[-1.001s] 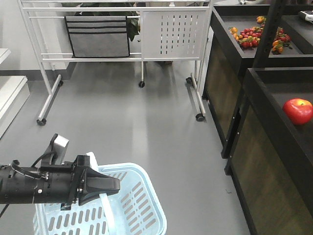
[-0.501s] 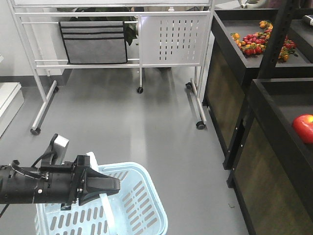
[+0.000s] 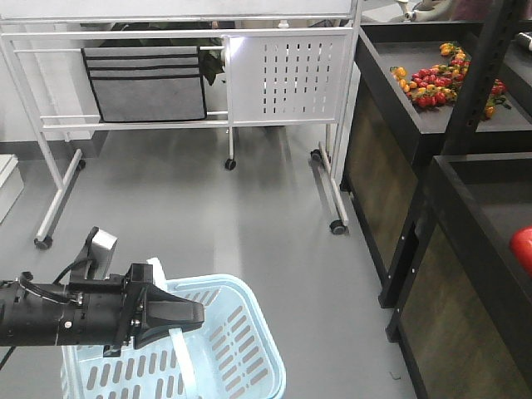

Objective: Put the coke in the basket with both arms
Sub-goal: 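Drive toward the produce bins carrying the basket in the left gripper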

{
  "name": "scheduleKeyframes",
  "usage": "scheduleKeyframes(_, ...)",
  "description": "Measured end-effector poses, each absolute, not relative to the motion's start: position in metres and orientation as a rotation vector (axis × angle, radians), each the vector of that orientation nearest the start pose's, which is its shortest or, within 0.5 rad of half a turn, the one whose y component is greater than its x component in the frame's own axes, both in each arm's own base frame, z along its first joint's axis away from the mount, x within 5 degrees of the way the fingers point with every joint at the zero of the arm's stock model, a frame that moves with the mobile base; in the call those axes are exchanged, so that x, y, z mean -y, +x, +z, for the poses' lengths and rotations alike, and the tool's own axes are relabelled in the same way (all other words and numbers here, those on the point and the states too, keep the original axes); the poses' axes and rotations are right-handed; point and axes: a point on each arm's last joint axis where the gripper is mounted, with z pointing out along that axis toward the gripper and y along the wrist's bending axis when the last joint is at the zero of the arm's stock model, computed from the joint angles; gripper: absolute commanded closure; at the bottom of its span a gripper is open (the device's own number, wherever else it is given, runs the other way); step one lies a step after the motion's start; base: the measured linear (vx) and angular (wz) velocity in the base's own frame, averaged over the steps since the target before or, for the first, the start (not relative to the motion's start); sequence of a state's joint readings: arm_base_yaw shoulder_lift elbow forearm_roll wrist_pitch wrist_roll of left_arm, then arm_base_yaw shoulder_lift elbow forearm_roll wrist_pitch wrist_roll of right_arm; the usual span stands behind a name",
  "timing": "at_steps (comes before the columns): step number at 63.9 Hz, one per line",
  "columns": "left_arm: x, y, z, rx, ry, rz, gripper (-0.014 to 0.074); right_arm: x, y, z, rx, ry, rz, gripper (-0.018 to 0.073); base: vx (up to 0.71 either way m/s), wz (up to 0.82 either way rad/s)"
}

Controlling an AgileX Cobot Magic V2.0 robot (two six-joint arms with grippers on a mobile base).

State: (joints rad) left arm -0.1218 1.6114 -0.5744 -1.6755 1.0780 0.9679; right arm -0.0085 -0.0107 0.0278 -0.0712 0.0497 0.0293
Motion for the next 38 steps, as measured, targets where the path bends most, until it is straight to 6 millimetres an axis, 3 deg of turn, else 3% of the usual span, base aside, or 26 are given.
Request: scheduleKeyframes(38, 0.109, 0.2341, 0.1824, -2.412, -0.243, -1.697, 0.0602, 0.0008, 0.0568, 0.1999, -1.55, -0.023, -0.043, 0.0569, 0.18, 0.01)
